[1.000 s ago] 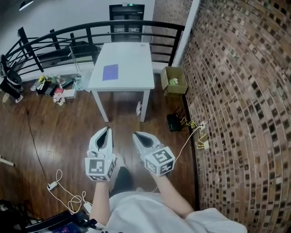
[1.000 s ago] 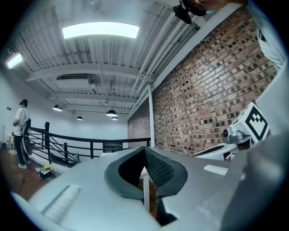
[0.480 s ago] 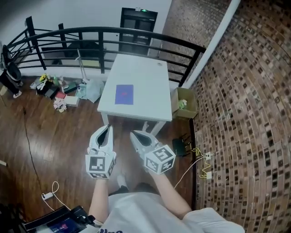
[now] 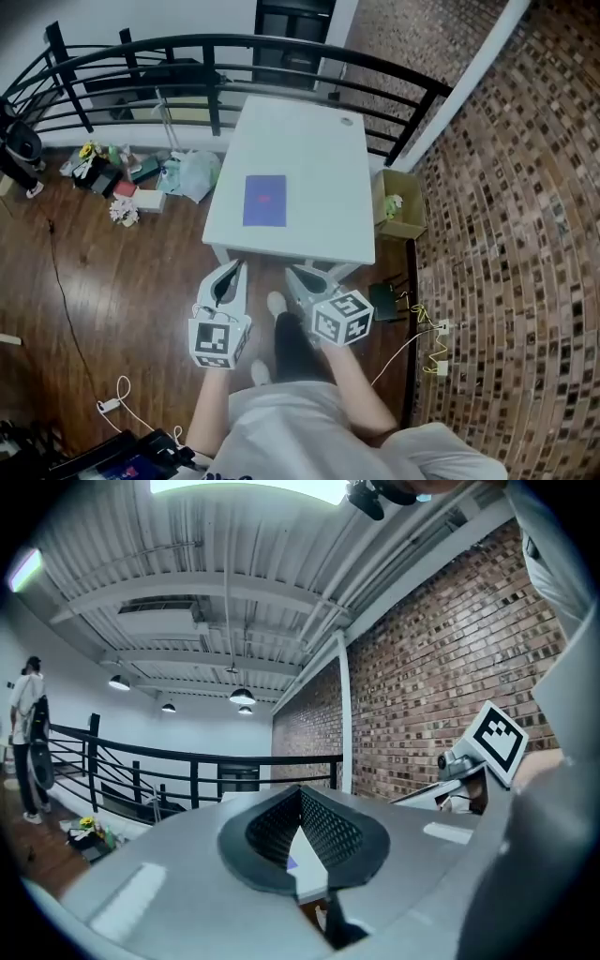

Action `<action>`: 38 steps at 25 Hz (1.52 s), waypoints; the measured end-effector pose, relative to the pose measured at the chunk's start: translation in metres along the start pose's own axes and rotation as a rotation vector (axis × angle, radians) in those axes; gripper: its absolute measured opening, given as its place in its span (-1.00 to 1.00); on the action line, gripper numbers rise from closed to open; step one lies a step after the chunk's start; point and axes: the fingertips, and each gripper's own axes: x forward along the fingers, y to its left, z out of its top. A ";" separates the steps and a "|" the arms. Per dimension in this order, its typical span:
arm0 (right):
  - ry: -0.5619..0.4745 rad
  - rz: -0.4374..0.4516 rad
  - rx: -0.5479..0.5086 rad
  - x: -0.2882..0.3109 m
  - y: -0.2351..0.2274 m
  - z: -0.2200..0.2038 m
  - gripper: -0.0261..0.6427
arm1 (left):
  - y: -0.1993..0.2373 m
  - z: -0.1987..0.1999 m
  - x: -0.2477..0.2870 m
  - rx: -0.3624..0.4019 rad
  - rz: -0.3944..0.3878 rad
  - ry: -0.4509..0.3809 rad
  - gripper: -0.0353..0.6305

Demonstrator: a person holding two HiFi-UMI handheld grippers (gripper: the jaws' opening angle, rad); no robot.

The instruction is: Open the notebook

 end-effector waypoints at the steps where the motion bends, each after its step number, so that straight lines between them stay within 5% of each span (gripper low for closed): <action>1: 0.013 -0.009 0.019 0.012 -0.018 0.001 -0.94 | 0.007 -0.009 0.014 0.008 0.003 0.014 -0.85; 8: 0.110 -0.061 0.124 0.097 -0.139 0.015 -0.94 | 0.061 -0.061 0.120 -0.013 0.018 0.145 -0.85; 13: 0.141 -0.108 0.161 0.160 -0.208 0.016 -0.94 | 0.084 -0.094 0.192 -0.027 -0.039 0.232 -0.85; 17: 0.220 -0.099 0.174 0.208 -0.247 0.000 -0.77 | 0.102 -0.112 0.245 -0.049 -0.035 0.289 -0.85; 24: 0.361 -0.030 0.178 0.265 -0.278 -0.036 -0.20 | 0.116 -0.149 0.300 -0.087 -0.029 0.378 -0.85; 38: 0.451 -0.061 0.233 0.310 -0.305 -0.060 -0.17 | 0.150 -0.174 0.311 -0.140 0.067 0.437 -0.85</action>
